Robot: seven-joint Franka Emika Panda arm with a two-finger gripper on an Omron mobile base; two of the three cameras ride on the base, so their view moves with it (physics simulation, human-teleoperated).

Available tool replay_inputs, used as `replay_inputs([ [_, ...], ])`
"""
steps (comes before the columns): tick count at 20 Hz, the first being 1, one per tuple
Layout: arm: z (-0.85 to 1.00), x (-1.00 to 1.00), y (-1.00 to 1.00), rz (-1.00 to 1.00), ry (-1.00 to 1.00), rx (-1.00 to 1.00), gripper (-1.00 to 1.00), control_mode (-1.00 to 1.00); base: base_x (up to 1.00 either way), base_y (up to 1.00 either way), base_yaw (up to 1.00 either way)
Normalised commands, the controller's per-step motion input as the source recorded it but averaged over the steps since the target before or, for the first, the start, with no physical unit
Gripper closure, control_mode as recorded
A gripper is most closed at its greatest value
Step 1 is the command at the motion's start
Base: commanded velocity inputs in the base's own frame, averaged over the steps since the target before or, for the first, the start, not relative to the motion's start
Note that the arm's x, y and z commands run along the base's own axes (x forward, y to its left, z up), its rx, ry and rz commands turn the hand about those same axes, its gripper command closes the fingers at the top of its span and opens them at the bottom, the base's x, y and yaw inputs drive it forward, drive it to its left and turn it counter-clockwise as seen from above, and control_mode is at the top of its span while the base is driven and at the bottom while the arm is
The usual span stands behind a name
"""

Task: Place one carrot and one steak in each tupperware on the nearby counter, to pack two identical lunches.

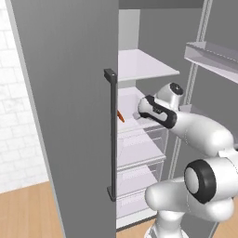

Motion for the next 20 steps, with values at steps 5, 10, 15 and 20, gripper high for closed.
replay_inputs([
  [5,0.00,0.15,0.29,-0.01,-0.07,-0.01,-1.00,-1.00,0.00,0.00,0.00],
  [10,-0.04,0.16,0.08,-0.02,-0.04,0.00,-1.00,-1.00,0.00,0.00,0.00],
  [15,-0.07,0.29,-0.28,0.00,-0.03,0.00,-1.00,-1.00,0.00,0.00,0.00],
  [20,-0.09,0.12,0.00,0.00,0.00,0.00,-1.00,-1.00,0.00,0.00,0.00],
])
